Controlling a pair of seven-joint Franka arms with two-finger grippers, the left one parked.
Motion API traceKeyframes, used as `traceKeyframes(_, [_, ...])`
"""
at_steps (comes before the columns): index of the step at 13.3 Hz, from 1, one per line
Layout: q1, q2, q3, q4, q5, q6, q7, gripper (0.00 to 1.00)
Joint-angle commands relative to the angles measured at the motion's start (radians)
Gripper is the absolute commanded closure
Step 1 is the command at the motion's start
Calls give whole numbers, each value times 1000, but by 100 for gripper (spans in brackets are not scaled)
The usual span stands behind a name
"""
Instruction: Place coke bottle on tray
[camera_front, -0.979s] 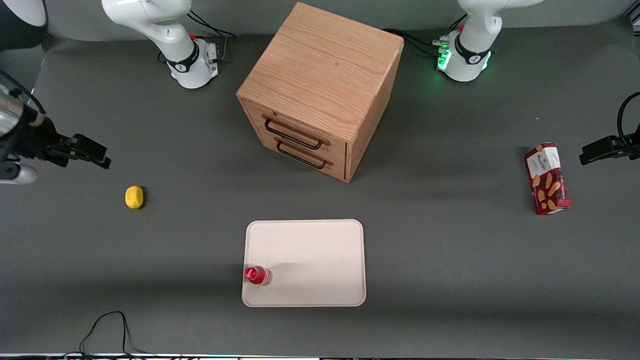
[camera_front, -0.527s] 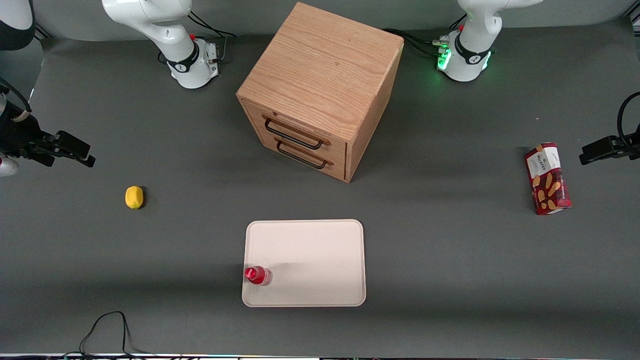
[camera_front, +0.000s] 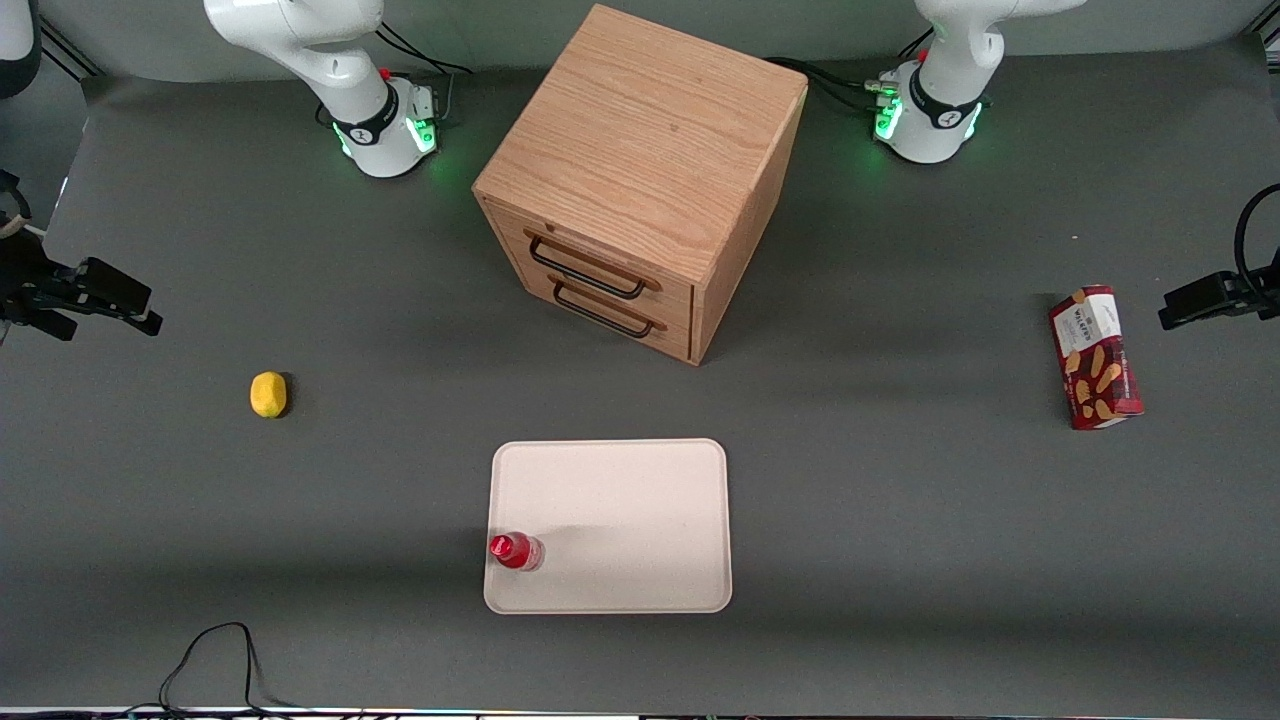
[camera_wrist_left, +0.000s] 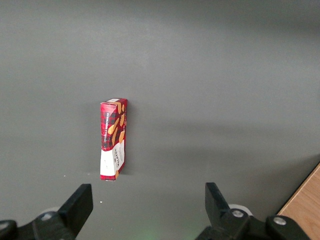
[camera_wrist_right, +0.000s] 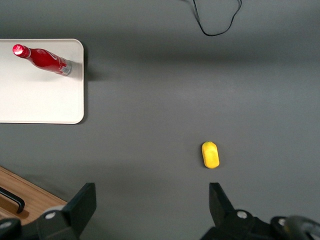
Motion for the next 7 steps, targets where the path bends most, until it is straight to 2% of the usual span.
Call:
traceKeyframes(1, [-19,-4,22,16,-13,-53,-14,0])
traceKeyframes(7, [-10,-4,17,13,-18,-56,-13,0])
